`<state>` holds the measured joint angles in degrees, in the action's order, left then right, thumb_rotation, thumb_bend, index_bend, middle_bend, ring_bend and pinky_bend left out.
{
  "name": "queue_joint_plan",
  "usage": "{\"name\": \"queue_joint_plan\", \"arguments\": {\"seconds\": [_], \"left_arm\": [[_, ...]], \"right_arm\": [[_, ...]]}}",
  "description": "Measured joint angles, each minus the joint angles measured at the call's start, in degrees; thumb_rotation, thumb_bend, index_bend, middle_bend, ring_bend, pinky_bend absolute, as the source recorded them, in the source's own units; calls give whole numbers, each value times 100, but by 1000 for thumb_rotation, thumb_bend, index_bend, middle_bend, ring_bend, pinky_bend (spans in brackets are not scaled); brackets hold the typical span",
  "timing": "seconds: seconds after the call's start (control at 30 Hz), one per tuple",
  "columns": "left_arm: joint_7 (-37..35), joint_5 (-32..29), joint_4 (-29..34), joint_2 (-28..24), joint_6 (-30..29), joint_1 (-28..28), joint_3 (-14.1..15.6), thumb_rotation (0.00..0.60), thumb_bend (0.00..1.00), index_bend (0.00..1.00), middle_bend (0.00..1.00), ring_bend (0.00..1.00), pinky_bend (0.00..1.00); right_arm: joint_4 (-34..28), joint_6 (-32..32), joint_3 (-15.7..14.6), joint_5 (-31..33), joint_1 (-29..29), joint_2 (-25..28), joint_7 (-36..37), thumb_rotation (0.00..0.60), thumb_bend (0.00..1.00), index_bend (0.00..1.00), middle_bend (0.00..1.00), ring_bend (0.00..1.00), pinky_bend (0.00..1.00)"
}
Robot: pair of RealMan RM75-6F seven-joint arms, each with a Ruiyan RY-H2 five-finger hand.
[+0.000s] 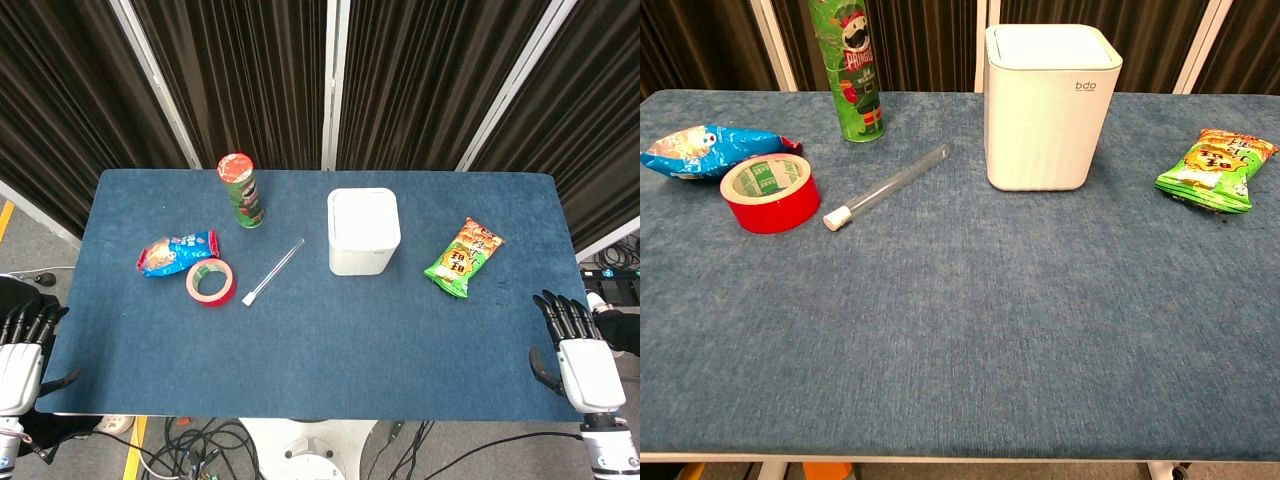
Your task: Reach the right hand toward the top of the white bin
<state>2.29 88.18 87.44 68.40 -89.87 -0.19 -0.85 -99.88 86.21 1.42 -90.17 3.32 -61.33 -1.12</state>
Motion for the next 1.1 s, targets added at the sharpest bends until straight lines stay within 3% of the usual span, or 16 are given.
{"name": "queue_joint_plan", "arguments": {"seconds": [0.43, 0.57, 0.7, 0.93, 1.1], "left_arm": [[13, 26, 64, -19, 17, -11, 17, 600, 0, 165, 132, 12, 3], [22, 71, 101, -47, 6, -39, 1, 600, 0, 165, 132, 12, 3], [-7, 78, 134, -61, 5, -44, 1, 600, 0, 165, 132, 12, 3], [-18, 39, 127, -56, -14, -7, 15, 600, 0, 165, 132, 12, 3], [-61, -9, 97, -69, -12, 14, 15, 600, 0, 165, 132, 12, 3]], "right_arm": [[76, -167, 18, -129, 161, -3, 96, 600, 443, 47, 22, 0, 0], [-29, -535, 110, -259, 506, 98, -4, 600, 444, 47, 25, 0, 0], [-225, -1116, 385, -180, 1029, 198, -133, 600, 442, 47, 31, 0, 0], [-385, -2649, 1028, 783, 2256, 148, -519, 600, 440, 45, 33, 0, 0], [-243, -3469, 1373, 1747, 3173, -207, -1046, 600, 439, 44, 41, 0, 0]]}}
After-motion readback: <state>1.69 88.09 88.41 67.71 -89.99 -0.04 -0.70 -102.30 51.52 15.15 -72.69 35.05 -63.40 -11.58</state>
